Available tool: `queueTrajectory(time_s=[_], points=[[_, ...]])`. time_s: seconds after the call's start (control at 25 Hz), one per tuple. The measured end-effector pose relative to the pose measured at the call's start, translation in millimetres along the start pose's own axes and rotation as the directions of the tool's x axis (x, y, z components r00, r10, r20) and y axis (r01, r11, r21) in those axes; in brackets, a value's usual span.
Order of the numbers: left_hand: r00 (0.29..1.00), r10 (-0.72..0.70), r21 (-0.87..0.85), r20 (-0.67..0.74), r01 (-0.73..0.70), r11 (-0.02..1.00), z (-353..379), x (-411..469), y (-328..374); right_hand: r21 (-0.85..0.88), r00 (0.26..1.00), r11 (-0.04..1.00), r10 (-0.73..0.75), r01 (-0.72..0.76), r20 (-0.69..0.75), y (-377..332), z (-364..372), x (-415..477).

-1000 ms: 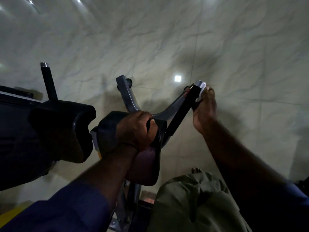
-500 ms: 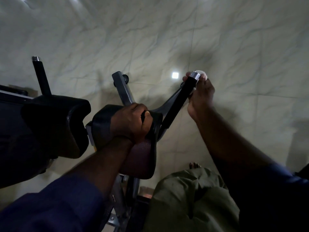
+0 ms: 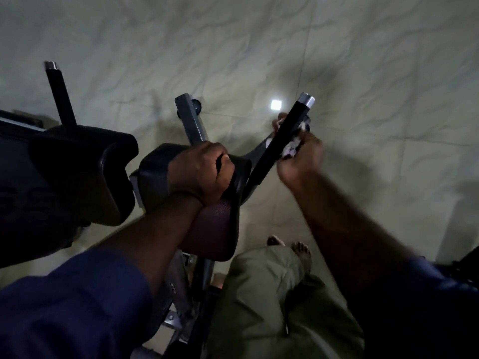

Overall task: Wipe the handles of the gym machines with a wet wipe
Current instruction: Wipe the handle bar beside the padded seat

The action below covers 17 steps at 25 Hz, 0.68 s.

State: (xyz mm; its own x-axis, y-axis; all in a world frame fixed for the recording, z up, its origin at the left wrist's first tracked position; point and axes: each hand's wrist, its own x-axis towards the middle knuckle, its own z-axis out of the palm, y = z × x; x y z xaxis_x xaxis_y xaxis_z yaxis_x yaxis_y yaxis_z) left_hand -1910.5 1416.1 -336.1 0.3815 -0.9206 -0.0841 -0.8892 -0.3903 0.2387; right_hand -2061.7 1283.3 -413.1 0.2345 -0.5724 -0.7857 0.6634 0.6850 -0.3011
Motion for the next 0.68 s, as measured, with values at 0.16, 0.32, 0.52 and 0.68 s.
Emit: queueTrajectory(time_s=[0.16,0.32,0.52,0.68], points=[[1.0,0.003,0.015,-0.026,-0.002,1.0,0.5,-0.7,1.0,0.062,0.979,0.984,0.175,-0.169,-0.106,69.8,-24.0,-43.2],[1.0,-0.007,0.02,-0.03,0.008,1.0,-2.4,-0.8,1.5,-0.061,0.968,0.969,0.235,-0.241,-0.09,49.5,-26.1,-31.0],[0.999,-0.022,0.003,-0.023,0.022,1.0,-1.9,0.7,2.6,-0.128,0.987,0.979,0.158,-0.159,-0.02,50.8,-25.9,-36.1],[0.999,0.009,-0.003,-0.032,-0.009,1.0,-1.1,-1.0,1.3,-0.6,0.946,0.738,0.306,-0.307,-0.108,56.3,-43.0,-61.5]])
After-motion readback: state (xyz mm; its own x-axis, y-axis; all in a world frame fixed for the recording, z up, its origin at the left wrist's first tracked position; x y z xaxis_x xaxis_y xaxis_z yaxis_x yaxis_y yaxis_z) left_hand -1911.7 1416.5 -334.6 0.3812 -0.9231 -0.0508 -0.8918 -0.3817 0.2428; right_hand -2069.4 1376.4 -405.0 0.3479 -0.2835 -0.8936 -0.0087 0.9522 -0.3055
